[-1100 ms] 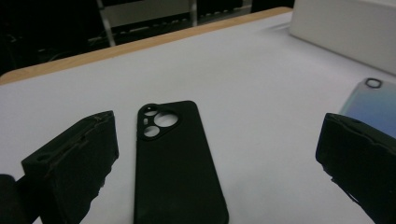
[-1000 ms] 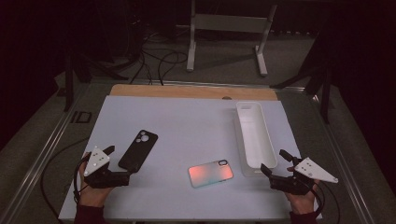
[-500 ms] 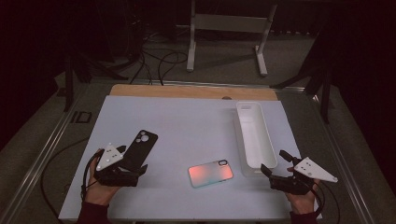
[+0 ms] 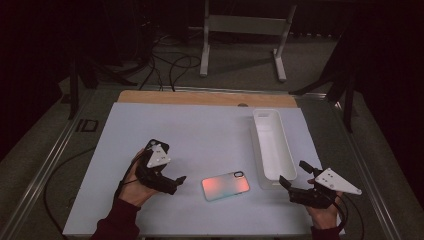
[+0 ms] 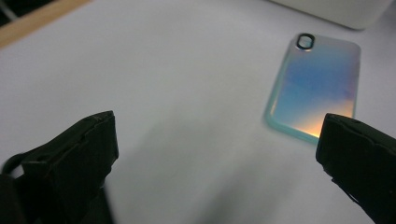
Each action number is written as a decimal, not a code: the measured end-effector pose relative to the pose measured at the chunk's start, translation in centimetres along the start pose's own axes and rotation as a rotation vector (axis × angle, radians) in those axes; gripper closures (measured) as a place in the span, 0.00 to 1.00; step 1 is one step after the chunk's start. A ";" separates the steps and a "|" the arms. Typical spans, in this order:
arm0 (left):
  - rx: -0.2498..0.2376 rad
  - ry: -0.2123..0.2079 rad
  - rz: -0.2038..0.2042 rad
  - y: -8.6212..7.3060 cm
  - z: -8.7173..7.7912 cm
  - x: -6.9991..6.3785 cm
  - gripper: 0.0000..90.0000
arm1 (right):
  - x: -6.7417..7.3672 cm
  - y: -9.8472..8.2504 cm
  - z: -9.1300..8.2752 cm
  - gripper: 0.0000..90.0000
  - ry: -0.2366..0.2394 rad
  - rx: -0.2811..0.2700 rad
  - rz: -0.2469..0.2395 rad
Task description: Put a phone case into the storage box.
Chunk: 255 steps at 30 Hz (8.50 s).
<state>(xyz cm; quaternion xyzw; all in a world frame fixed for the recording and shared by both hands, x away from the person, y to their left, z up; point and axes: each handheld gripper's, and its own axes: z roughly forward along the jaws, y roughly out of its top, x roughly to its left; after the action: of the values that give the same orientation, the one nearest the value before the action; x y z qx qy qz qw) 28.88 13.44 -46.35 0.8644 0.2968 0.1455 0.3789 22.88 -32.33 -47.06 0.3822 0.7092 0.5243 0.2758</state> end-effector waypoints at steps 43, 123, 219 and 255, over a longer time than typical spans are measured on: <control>0.236 -0.233 0.171 2.8 11.2 -6.8 0.04 | -0.3 0.0 -0.2 0.10 -0.012 -0.003 0.010; -0.019 -0.084 0.105 7.1 3.8 -3.6 0.19 | 1.0 3.0 1.6 0.10 0.086 0.012 0.080; -0.110 -0.331 0.129 8.0 4.2 -5.9 0.11 | 6.9 9.3 7.8 0.97 0.473 0.065 0.148; -0.174 -0.463 0.166 7.2 3.9 -5.7 0.74 | 6.3 9.3 7.4 0.85 0.615 0.024 0.048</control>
<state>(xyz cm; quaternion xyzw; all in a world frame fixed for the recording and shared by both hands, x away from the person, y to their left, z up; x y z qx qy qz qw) 29.15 3.81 -43.77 0.8602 0.1164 -0.0003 0.4966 27.54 -21.67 -40.33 0.2253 0.7565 0.6132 0.0312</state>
